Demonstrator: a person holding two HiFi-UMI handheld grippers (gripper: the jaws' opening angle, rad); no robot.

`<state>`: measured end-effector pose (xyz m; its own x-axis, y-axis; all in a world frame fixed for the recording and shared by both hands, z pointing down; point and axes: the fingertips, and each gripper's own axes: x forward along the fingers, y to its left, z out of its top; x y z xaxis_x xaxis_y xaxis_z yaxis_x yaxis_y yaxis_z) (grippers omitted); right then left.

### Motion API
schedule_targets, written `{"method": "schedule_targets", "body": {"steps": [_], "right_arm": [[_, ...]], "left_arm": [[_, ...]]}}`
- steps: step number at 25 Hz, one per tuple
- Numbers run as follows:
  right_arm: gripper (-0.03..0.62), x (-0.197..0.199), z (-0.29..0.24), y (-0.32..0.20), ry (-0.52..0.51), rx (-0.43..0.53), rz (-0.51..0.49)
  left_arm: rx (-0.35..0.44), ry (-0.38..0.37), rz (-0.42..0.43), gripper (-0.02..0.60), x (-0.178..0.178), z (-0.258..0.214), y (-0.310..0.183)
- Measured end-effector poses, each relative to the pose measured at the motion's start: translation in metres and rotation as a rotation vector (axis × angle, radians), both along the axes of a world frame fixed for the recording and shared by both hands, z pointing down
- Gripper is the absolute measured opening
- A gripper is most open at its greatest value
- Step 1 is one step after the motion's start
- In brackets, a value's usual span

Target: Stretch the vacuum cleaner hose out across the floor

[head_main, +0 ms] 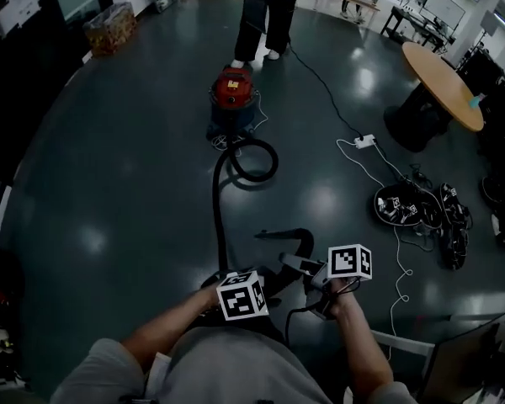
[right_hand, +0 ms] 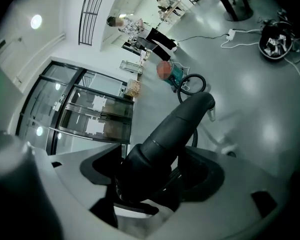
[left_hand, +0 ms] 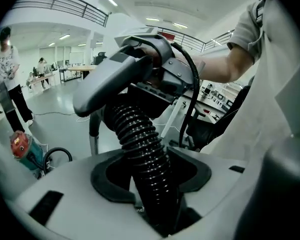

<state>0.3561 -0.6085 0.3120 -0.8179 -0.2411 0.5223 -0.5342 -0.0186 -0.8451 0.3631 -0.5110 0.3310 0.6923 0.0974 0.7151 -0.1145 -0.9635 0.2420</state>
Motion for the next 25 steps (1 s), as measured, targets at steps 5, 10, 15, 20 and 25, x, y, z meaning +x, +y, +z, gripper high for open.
{"method": "schedule_targets", "body": {"steps": [5,10,15,20,25], "right_arm": [[0.334,0.000,-0.008,0.027,-0.019,-0.038,0.057],[0.339,-0.040,-0.010,0.065,-0.032,-0.103,0.097],[0.337,-0.105,-0.023,0.098,0.053,0.029,0.001],[0.337,-0.165,-0.043,0.107,0.212,0.356,-0.153],[0.336,-0.189,-0.048,0.118,0.527,0.695,-0.383]], "left_arm": [[0.051,-0.008,0.102,0.198,-0.022,-0.012,0.014],[0.089,0.001,0.197,0.195,-0.080,-0.009,0.029],[0.092,0.003,0.212,0.195,-0.166,0.005,0.003],[0.096,-0.027,0.353,0.195,-0.206,0.001,0.022],[0.141,-0.116,0.458,0.195,-0.243,0.011,0.050]]}}
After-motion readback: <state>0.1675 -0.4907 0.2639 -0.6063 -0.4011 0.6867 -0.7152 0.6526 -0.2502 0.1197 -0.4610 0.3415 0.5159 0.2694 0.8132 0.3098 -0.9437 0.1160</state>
